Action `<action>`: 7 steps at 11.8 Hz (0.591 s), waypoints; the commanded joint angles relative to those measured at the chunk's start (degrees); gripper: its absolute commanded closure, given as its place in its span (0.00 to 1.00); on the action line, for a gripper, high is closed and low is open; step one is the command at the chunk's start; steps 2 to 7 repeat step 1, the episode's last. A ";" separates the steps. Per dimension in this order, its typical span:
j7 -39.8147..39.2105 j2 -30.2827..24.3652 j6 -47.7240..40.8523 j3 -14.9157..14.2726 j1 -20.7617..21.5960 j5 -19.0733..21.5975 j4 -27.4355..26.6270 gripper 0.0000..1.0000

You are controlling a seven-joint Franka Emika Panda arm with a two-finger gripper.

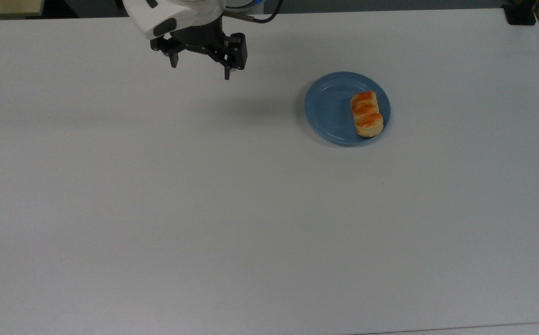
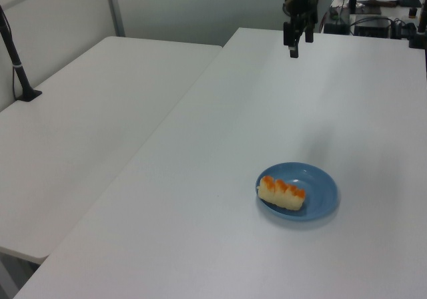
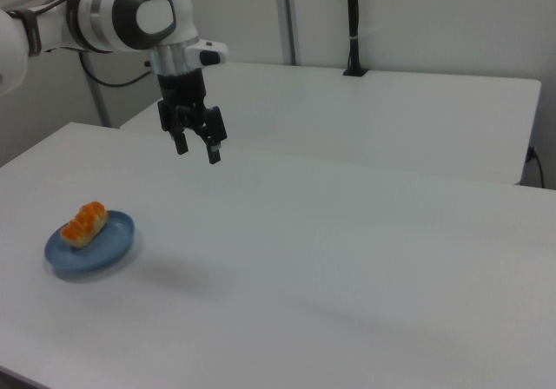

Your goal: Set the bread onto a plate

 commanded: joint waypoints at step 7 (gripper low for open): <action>-3.12 -0.34 1.54 0.24 -0.90 -0.61 -0.36 0.00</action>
